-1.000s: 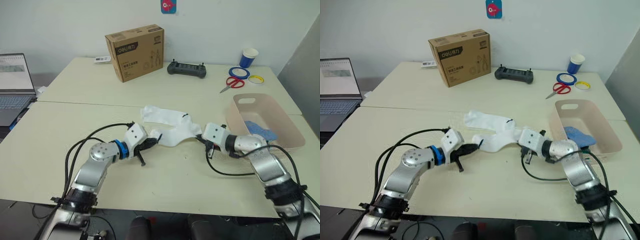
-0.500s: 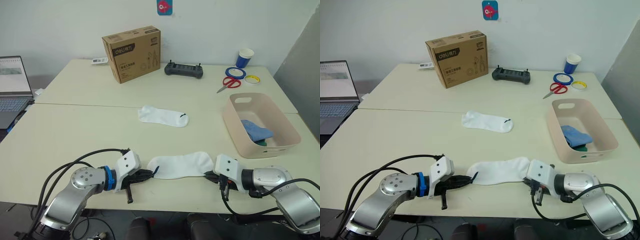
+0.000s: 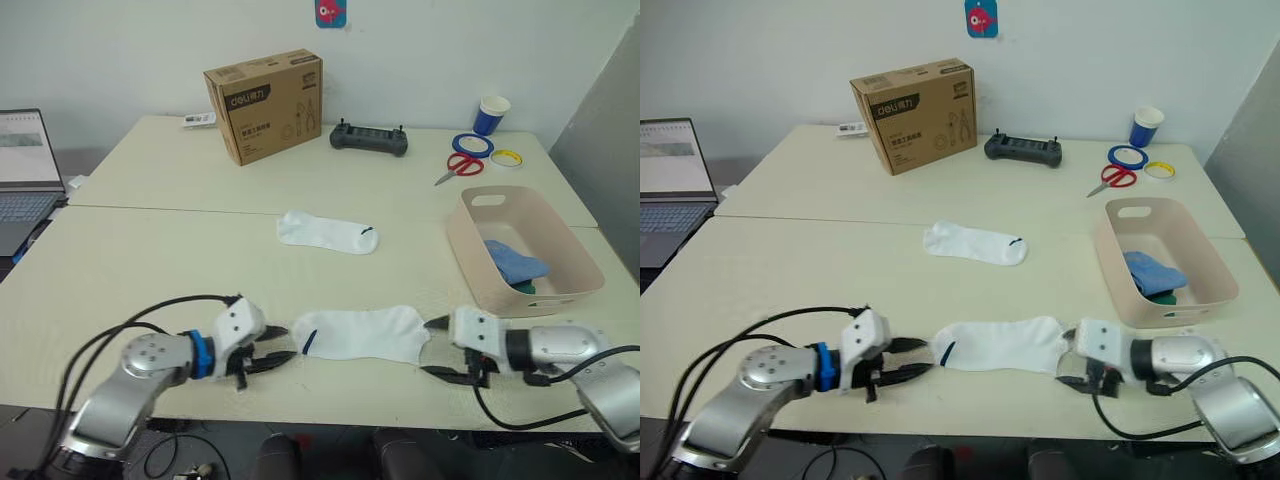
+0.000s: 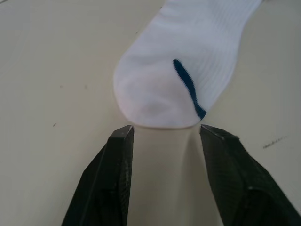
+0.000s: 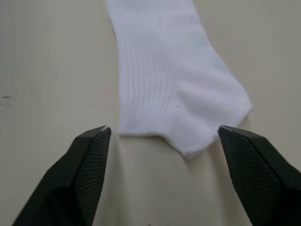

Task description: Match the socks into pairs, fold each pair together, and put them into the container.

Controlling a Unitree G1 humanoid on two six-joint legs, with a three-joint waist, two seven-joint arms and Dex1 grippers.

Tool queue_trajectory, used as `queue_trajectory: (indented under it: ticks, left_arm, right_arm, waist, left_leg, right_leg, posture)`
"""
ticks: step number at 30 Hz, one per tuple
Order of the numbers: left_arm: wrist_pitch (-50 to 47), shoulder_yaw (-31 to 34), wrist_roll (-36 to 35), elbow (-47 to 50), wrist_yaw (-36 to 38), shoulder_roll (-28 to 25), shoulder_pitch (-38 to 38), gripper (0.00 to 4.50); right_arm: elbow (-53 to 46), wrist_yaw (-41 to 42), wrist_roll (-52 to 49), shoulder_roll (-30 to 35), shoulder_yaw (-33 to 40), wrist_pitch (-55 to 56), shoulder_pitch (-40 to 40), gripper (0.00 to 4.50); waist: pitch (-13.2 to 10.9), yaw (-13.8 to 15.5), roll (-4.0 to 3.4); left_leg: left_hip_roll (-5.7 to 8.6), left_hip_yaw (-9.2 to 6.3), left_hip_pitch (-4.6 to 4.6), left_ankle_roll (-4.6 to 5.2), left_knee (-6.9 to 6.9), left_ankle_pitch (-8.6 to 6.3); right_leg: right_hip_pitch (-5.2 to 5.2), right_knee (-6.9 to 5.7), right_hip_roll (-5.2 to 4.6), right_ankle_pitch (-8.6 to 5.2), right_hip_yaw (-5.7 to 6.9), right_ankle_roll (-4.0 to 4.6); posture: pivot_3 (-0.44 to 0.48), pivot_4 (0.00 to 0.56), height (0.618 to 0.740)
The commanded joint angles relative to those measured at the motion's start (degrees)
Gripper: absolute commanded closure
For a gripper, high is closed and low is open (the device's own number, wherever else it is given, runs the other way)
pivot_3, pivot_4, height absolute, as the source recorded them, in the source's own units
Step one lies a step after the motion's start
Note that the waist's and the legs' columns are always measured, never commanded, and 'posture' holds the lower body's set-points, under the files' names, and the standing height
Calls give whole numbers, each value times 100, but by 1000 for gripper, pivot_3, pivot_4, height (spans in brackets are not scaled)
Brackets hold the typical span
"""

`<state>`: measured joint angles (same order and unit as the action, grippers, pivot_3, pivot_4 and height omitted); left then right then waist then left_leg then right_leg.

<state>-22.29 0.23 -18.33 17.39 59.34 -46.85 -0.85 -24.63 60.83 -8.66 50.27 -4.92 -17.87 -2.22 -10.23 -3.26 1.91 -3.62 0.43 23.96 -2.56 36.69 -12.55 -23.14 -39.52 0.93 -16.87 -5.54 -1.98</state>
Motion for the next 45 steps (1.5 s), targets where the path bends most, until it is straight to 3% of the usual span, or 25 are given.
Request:
queue_trajectory:
  ticks: [1,4,8,12,18,20,23,33,34,40,45]
  left_arm:
    - [340,304,-225,-91,602,-368,-70,1037]
    - [2038,160,220,-420,782,-152,56,63]
    - [3294,-326,615,-799,868,304,453,23]
    - [3549,-766,1053,-953,558,709,765,23]
    - [3367,-1194,1532,-975,370,757,744,23]
    - [3282,-1329,1772,-1067,351,664,695,427]
    - [3109,-1324,1773,-1082,251,679,702,1215]
    - [2587,-1398,1661,-1105,318,633,757,4447]
    - [2599,-1405,1667,-1127,311,644,765,4500]
    - [2941,-1359,1527,-1295,389,660,775,4500]
    - [2987,-1074,978,-954,801,309,665,4500]
  right_arm:
    - [410,390,-427,-112,329,1053,-87,0]
    - [1452,822,-9,-180,49,3391,-343,0]
    - [2173,1177,-31,-342,-294,4204,-682,0]
    - [2475,1116,107,-527,-490,4521,-829,0]
    - [2692,938,305,-576,-589,4706,-819,0]
    - [2828,949,380,-530,-618,4778,-843,0]
    - [2904,933,375,-537,-643,4712,-852,594]
    - [2709,1008,356,-530,-798,4166,-851,4223]
    - [2699,1007,347,-529,-799,4146,-862,4465]
    - [2482,989,135,-532,-699,3696,-900,4465]
    - [1298,1269,-715,-172,-526,2516,-663,4465]
  waist:
    - [0,0,0]
    - [-2,4,-3]
    - [-2,36,-2]
    - [-2,59,-3]
    - [-1,67,-5]
    - [-1,67,-5]
    - [-1,70,-6]
    - [0,49,-6]
    - [0,49,-6]
    - [0,49,-6]
    - [-1,45,-7]
  left_leg:
    - [1,1,0,0,-1,0]
    - [1,11,-1,0,0,0]
    - [2,19,-7,0,2,0]
    - [2,17,-6,0,6,0]
    - [-1,12,-11,2,6,0]
    - [-1,12,-17,2,6,0]
    - [0,13,-32,2,7,0]
    - [-4,25,-99,3,-7,-1]
    - [-3,25,-99,3,-7,-1]
    - [-3,25,-99,3,-7,-1]
    - [-6,23,-97,3,-11,-1]
  right_leg:
    - [0,0,-1,0,-1,0]
    - [4,8,-3,1,-4,-1]
    - [23,23,-10,7,-5,-3]
    - [29,22,-6,24,-7,-30]
    - [34,21,-2,31,-7,-44]
    - [40,20,-2,31,-6,-43]
    - [56,21,-5,17,-8,-18]
    - [111,24,-8,5,-18,0]
    - [111,23,-8,5,-18,0]
    - [111,23,-8,6,-18,0]
    - [109,23,-8,3,-16,4]
  posture:
    - [0,150,740]
    - [0,150,740]
    - [0,150,740]
    - [0,150,740]
    - [0,150,740]
    - [0,150,740]
    - [0,150,740]
    - [0,150,740]
    - [0,150,740]
    - [0,150,740]
    - [0,150,740]
